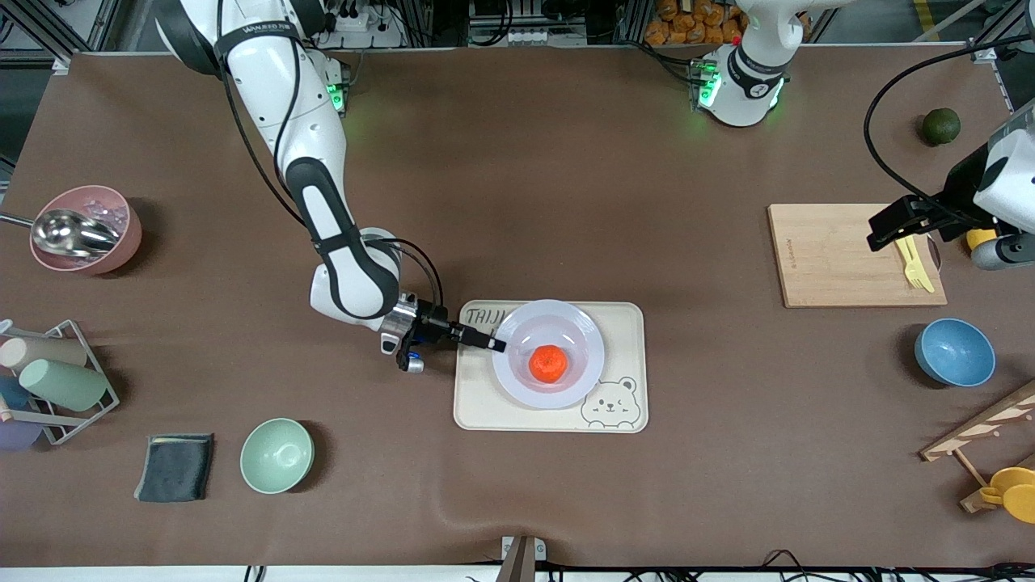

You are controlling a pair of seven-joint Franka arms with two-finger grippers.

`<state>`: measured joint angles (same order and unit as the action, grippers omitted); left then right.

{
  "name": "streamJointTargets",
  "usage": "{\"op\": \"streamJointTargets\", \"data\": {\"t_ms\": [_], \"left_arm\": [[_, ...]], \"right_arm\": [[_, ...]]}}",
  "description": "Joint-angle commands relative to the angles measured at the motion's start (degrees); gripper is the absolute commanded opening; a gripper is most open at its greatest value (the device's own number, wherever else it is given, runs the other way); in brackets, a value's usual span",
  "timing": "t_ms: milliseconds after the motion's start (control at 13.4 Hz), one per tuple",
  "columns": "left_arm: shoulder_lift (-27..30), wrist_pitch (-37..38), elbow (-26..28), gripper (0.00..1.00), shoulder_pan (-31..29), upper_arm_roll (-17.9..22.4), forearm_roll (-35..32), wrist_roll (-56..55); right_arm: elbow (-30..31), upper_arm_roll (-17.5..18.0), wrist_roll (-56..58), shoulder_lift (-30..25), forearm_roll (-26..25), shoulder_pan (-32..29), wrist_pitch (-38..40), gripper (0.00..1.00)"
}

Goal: Place orange and plate with both arms
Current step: 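Slide the plate with the right gripper onto the bear tray, then release the plate and draw the right gripper back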

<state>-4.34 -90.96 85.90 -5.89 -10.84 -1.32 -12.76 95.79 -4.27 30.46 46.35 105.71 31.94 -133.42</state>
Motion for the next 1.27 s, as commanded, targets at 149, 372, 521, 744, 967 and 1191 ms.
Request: {"op": "streamJointTargets", "data": {"t_ms": [149,372,521,744,967,1191], "left_arm": [[0.82,-0.27,0.67,1.00,0.53,-0.41,0.35,-0.16],[1.00,-0.18,0.49,1.00,0.53,-0.41,0.09,-0.08],[1.00,-0.18,0.23,1.00,0.18,-0.33,0.09,-0.08],[1.26,-0.18,0.23,1.00,-0.09,-0.15,0.09,0.01],[1.17,-0.18,0.05,1.00,0.09,-0.32,0.09,-0.25],[1.26,-0.18,0.05,1.00,0.00,-0.24,0.09,-0.16]], "right_arm": [[-1.92,-1.17,-14.17,-1.96,-12.34,-0.13,-0.79,0.59],[-2.63,-1.71,-24.71,-4.06,-25.52,-0.30,-0.52,0.59],[-3.41,-3.02,-29.03,-4.95,-33.60,-0.30,0.00,0.60],[-3.59,-6.87,-30.28,-6.52,-40.30,-0.30,5.34,0.67],[-4.29,-13.99,-30.19,-8.63,-47.41,-0.30,15.27,0.69],[-6.22,-20.76,-29.76,-9.43,-48.76,-0.30,24.50,0.75]]}}
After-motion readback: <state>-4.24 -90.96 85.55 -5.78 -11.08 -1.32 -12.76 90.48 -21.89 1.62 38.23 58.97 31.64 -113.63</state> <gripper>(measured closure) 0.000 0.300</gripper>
